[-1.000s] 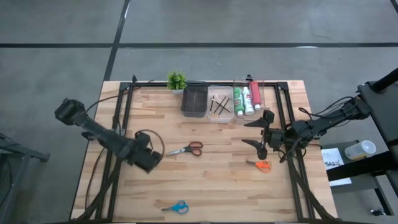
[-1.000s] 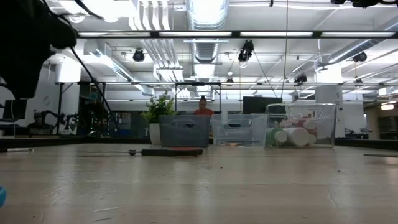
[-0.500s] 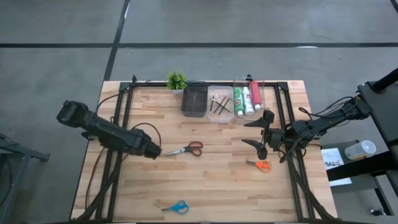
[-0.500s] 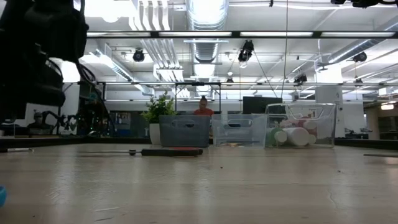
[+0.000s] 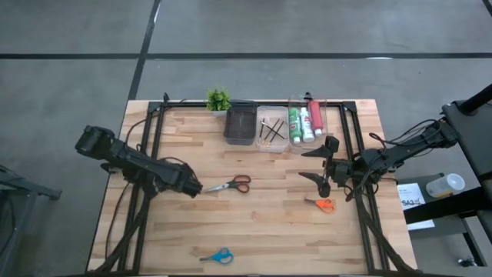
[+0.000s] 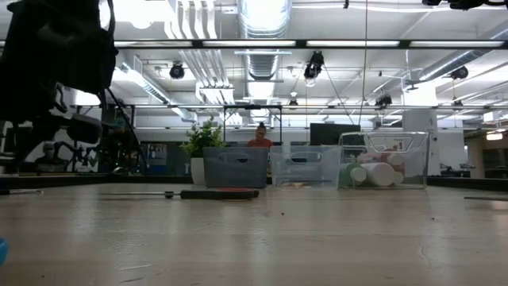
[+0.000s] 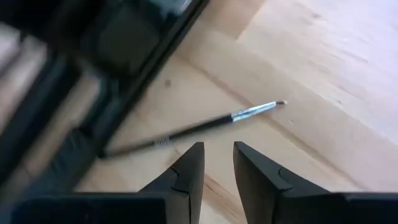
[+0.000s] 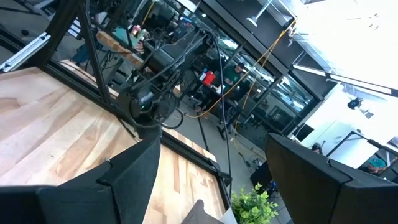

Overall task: Pick & Place Paint Supplies
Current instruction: Put the silver paint brush into the white transparent bin

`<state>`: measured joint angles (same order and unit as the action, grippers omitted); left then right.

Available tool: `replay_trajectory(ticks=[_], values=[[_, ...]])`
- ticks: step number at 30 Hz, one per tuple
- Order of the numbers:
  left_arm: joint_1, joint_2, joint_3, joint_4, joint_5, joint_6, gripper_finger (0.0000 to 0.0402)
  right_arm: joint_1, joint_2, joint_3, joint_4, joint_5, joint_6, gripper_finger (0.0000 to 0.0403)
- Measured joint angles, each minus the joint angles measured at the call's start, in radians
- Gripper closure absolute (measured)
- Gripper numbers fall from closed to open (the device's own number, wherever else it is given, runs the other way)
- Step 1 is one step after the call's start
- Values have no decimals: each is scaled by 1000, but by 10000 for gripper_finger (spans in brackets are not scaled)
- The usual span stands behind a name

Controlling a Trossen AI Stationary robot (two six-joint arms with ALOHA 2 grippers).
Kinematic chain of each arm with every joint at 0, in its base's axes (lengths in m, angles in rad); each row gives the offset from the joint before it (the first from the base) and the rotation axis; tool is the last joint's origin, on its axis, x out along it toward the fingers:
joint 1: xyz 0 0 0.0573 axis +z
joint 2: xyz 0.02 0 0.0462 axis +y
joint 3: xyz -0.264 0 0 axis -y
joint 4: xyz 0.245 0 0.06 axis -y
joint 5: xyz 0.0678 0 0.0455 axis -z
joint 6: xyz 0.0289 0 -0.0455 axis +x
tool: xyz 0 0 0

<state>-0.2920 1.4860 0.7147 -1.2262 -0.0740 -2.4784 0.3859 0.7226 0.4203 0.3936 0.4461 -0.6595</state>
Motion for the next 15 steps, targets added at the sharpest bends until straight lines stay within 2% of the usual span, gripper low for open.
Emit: replay_trajectory(ticks=[4,7,15], values=[[-1,27,0,12,2,-168,309,0,0,0,0,0,1,115],[-1,70,0,11,-38,-199,309,0,0,0,0,0,2,115],[-1,189,0,7,-46,-226,309,0,0,0,0,0,-1,115]])
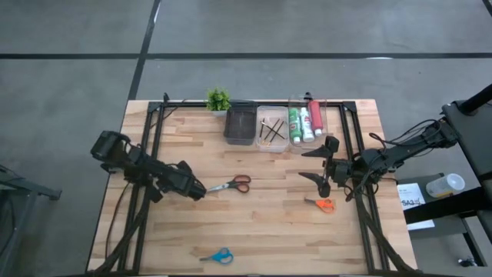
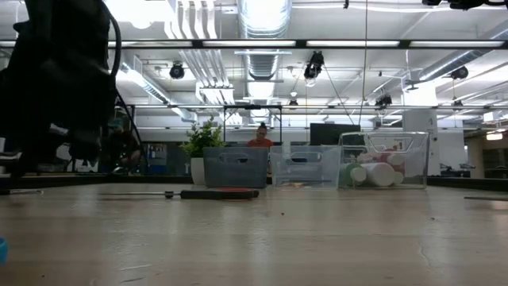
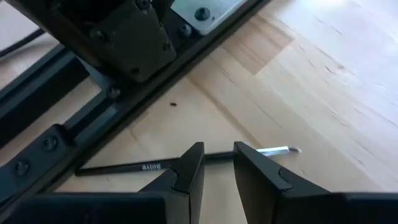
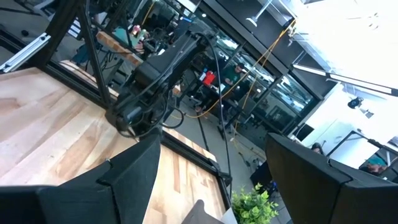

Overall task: Pick & Place Paint Supplies
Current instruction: Put the silver paint brush into the white transparent bin

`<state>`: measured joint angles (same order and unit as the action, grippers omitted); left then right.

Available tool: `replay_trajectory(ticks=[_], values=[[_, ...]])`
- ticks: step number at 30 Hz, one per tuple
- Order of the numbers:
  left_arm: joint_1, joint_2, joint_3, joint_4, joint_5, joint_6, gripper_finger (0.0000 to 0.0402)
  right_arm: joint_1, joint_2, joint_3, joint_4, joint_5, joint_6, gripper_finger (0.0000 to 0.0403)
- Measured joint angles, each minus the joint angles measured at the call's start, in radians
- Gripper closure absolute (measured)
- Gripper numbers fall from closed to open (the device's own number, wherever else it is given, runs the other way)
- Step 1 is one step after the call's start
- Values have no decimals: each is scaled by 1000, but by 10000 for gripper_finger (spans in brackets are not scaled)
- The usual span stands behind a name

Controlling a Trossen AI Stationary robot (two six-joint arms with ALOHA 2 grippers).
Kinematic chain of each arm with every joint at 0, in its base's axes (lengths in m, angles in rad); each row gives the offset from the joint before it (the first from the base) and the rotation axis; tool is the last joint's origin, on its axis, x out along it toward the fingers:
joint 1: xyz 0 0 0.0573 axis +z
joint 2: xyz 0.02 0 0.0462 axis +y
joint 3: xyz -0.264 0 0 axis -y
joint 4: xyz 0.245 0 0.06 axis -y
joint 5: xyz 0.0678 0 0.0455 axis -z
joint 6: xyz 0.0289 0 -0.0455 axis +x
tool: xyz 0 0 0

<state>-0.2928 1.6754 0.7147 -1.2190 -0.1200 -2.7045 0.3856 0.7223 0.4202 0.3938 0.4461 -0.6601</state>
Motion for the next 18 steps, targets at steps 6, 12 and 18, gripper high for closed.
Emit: replay_trajectory(ticks=[6,12,18], values=[[0,50,-1,-5,0,-12,309,0,0,0,0,0,2,115],[1,92,-1,-8,4,-23,309,0,0,0,0,0,2,115],[1,114,-1,29,6,-53,309,0,0,0,0,0,2,115]])
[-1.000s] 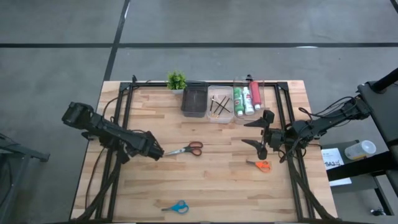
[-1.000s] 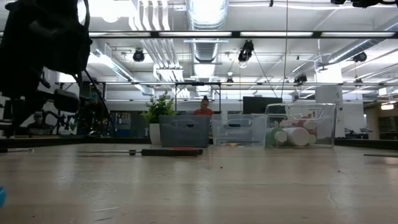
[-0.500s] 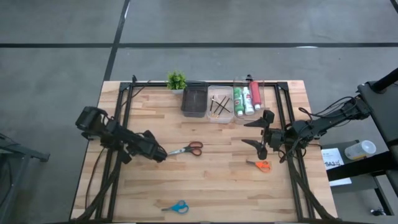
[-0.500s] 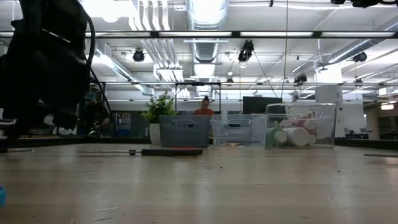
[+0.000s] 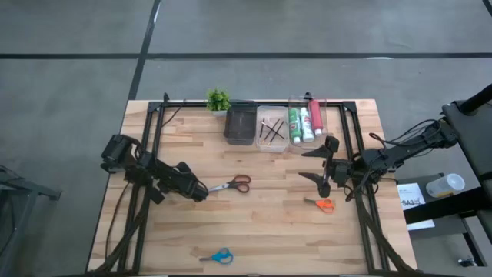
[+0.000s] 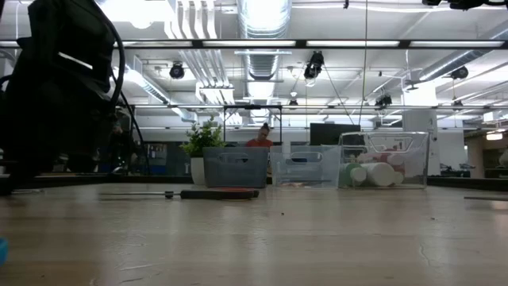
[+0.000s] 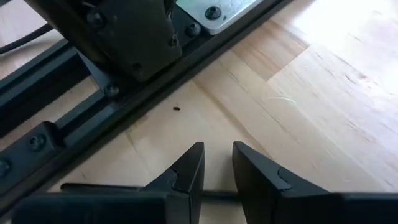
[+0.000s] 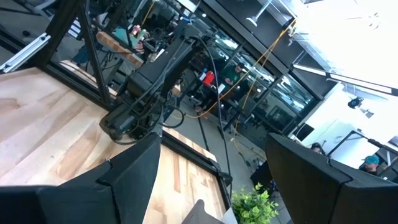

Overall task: Pick & Place Paint Supplies
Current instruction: Put the silver paint brush into the white transparent bin

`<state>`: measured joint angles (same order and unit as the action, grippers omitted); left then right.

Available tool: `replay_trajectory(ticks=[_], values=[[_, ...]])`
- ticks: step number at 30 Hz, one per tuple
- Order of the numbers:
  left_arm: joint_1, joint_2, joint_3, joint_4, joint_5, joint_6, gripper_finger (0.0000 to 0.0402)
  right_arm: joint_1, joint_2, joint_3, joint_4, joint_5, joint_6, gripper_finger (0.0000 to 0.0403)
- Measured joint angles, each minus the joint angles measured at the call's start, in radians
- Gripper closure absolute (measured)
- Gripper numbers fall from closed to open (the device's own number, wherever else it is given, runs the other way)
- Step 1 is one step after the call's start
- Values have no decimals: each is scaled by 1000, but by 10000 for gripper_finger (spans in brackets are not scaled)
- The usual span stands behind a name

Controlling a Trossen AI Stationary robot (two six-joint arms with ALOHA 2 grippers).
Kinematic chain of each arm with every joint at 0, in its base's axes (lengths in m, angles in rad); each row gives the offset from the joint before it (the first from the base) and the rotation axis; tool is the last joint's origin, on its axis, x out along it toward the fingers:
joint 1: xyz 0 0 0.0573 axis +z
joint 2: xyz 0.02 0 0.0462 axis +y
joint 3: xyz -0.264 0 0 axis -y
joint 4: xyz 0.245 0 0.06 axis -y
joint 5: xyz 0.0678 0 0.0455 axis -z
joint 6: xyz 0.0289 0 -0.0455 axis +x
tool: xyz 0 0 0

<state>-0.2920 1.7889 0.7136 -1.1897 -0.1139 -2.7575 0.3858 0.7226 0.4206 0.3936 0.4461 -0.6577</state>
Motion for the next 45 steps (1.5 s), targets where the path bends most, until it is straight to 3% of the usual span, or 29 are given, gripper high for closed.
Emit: replay_trajectory(ticks=[17,24,32,38,45], values=[[0,-3,55,53,-33,11,309,0,0,0,0,0,-4,115],[-1,-10,109,46,-71,102,309,0,0,0,0,0,-3,115],[0,-160,193,-128,-164,369,309,0,0,0,1,0,1,115],[-1,-257,163,-57,-142,797,309,0,0,0,0,0,-1,115],[-1,-264,143,-3,-87,1143,309,0,0,0,0,0,0,115]])
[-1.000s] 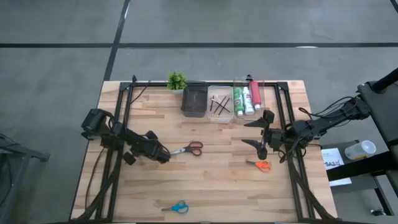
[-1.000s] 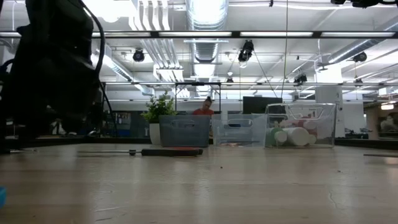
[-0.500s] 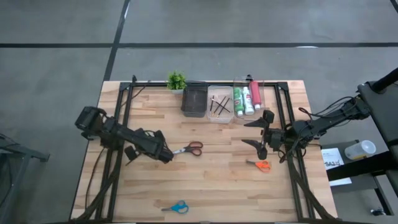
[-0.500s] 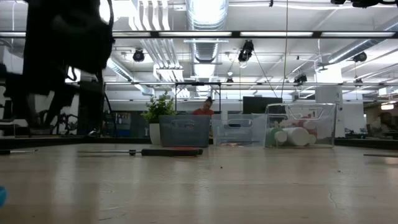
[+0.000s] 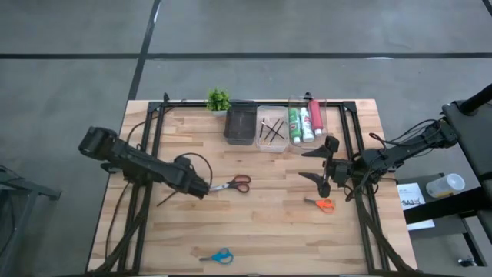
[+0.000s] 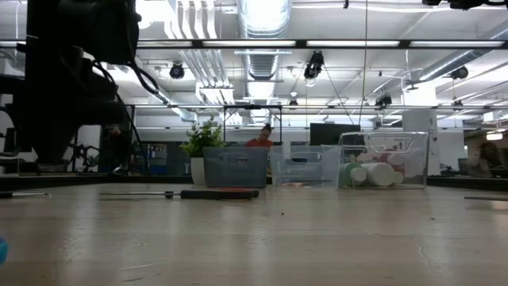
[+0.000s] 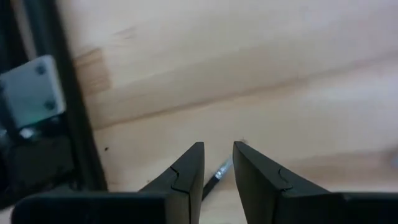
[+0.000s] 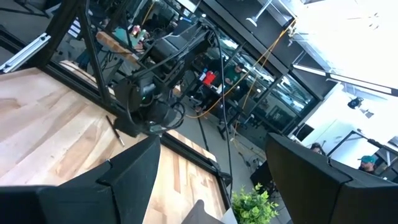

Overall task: Pick & Place Paint Supplies
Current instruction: Put the silver paint brush into the white transparent bin

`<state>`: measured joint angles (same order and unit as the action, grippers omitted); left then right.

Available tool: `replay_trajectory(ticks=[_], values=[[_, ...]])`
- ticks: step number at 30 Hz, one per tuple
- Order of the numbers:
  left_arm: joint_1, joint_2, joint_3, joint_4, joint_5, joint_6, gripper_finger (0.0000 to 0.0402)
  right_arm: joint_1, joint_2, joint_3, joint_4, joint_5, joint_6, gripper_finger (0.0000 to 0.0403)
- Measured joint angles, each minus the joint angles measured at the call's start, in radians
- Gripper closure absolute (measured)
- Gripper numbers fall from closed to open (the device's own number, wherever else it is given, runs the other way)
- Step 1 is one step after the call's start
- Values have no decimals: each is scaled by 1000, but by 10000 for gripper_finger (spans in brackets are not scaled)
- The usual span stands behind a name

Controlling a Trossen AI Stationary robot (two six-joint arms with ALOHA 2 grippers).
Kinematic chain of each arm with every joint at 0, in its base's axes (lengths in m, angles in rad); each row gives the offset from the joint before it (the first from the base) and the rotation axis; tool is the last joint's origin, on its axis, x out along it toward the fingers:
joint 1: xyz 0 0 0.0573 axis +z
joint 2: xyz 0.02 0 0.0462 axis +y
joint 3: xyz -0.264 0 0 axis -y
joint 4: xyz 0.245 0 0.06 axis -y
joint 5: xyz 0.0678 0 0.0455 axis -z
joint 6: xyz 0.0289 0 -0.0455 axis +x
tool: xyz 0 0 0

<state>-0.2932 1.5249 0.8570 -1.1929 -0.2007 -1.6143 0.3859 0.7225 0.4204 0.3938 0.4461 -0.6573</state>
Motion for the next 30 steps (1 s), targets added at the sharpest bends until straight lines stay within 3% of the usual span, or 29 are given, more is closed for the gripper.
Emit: replay_trajectory(ticks=[3,16,23,30], values=[[-1,3,0,30,17,92,309,0,0,0,0,0,-4,115],[-11,4,-109,160,105,199,309,0,0,0,0,0,-5,115],[-17,2,-111,181,107,346,309,0,0,0,0,0,-5,115],[-17,2,-144,198,100,362,309,0,0,0,0,0,-5,115]])
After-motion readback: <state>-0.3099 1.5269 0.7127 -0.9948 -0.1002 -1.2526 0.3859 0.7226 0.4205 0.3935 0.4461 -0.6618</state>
